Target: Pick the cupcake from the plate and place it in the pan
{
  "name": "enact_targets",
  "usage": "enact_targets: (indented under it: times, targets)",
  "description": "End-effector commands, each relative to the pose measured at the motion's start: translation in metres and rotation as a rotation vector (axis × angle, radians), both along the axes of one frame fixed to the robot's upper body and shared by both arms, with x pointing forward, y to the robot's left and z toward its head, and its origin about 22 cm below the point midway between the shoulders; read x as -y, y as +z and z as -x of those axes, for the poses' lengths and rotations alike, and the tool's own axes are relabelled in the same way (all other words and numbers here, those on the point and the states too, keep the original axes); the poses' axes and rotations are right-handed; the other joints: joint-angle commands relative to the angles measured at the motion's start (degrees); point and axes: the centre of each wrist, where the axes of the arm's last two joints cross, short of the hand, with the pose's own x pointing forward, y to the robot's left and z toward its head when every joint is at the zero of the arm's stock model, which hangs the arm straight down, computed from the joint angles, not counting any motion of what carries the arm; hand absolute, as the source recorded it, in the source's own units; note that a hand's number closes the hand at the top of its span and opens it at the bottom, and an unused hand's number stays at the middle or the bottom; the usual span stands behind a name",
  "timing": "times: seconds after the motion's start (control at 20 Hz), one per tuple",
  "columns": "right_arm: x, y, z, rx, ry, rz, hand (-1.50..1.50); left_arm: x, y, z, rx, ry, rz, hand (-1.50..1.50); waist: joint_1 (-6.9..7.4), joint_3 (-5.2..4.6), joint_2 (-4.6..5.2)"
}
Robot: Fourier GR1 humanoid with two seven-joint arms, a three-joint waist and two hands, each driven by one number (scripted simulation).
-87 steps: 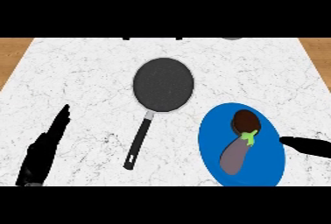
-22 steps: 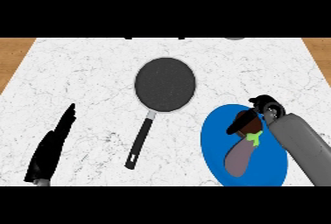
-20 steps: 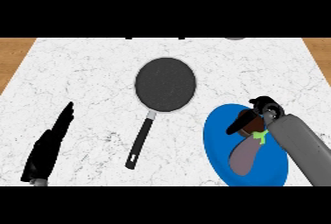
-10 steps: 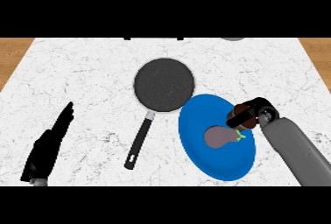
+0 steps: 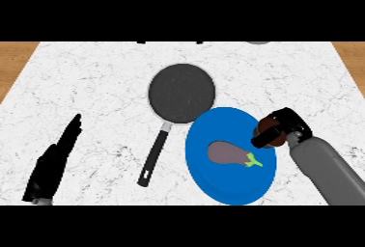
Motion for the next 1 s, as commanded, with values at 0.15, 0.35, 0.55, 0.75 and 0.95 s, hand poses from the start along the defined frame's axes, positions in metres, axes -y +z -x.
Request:
enact_targets:
  times: [0.15,0.35,0.55,0.75,0.95]
  targets:
    - [0.014,0.017,0.015,0.282,0.283,0.355,1.5,-0.008,-0.008,0.003,-0.016,0.031,0.001,0.0,-0.57,0.12,-0.1]
    - [-0.007,0.072,0.004,0.625,0.375,0.472,1.5,0.002,-0.001,-0.003,0.009,0.01,-0.002,0.0,-0.62,0.09,-0.36]
    - [-0.012,0.091,0.009,0.841,0.441,0.498,1.5,0.004,0.007,-0.008,-0.003,0.007,0.004,0.0,-0.5,0.18,-0.06]
    - [-0.048,0.126,-0.009,0.93,0.453,0.456,1.5,0.015,-0.001,-0.006,-0.006,0.006,0.003,0.0,0.55,0.15,0.2]
    - [-0.087,0.127,-0.031,0.936,0.459,0.343,1.5,0.007,-0.017,-0.001,-0.02,-0.016,0.023,0.0,1.18,0.13,0.41]
